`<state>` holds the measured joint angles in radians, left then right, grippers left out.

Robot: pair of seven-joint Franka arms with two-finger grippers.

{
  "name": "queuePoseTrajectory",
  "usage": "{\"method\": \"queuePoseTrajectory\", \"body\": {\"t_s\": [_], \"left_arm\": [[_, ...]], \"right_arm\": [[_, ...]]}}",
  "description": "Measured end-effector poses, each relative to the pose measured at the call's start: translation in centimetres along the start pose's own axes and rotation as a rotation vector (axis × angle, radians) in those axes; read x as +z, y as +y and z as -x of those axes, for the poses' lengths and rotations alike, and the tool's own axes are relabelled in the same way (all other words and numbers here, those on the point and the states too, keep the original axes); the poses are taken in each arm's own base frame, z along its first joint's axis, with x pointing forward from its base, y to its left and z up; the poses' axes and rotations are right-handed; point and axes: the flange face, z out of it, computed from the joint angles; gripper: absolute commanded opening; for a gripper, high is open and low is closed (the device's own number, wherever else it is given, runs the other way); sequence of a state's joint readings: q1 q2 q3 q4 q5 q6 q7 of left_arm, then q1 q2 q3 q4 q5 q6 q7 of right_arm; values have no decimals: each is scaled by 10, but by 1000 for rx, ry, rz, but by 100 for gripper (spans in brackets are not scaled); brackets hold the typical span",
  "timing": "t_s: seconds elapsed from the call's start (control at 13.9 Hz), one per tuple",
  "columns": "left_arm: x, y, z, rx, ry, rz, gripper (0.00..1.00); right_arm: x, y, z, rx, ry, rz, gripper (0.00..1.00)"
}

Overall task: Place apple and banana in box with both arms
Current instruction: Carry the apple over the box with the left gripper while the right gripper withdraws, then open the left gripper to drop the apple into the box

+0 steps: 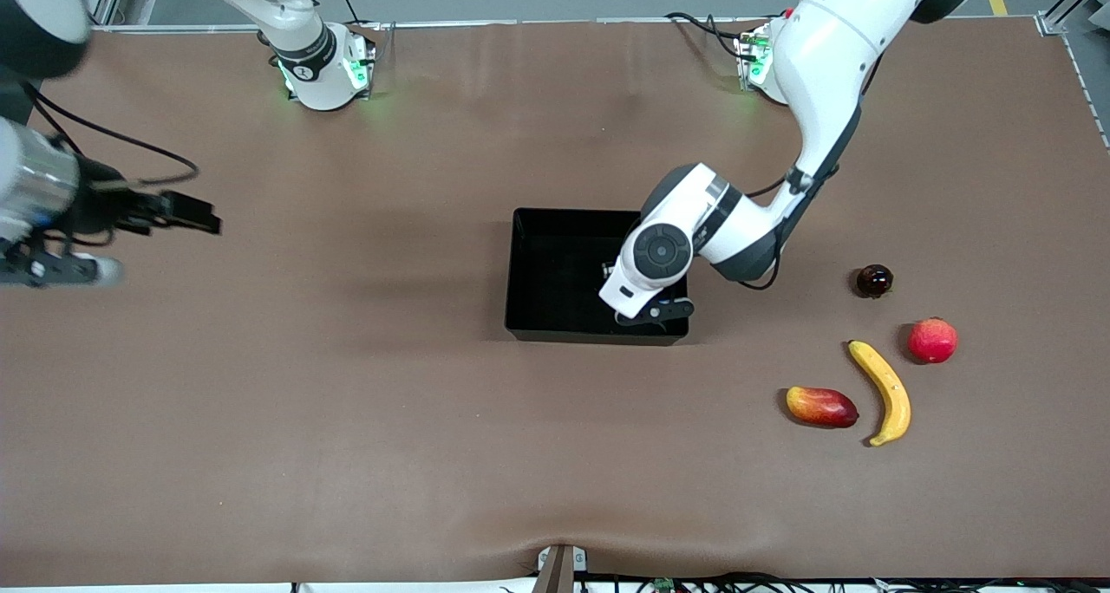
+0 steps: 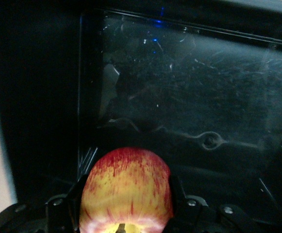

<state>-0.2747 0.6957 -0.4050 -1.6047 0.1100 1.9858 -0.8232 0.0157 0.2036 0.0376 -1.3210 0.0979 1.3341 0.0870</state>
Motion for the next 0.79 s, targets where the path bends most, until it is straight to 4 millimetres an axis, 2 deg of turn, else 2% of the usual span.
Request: {"method": "queuePoseTrajectory", "body": {"t_s": [0.22, 0.29, 0.36, 0.57, 0.65, 0.72, 0.79], "left_arm": [[14, 4, -1, 4, -10, 7, 0], [17, 5, 0, 6, -15, 6, 92], [19, 6, 0, 3, -19, 6, 100], [10, 5, -3, -30, -19, 27, 100], [-4, 1, -8, -42, -5, 37, 100], [-27, -9, -15, -61, 11, 46, 100], [-60, -26, -25, -90, 30, 58, 100]], "right_arm": [[-6, 33, 21, -14, 2, 9, 100], [-7, 41, 30, -18, 8, 8, 100], [-9, 46, 38, -24, 21, 9, 100], [-9, 45, 58, -33, 58, 17, 100], [-11, 44, 60, -37, 69, 21, 100], [-13, 43, 60, -42, 81, 29, 100], [-16, 41, 59, -49, 92, 45, 100]]}}
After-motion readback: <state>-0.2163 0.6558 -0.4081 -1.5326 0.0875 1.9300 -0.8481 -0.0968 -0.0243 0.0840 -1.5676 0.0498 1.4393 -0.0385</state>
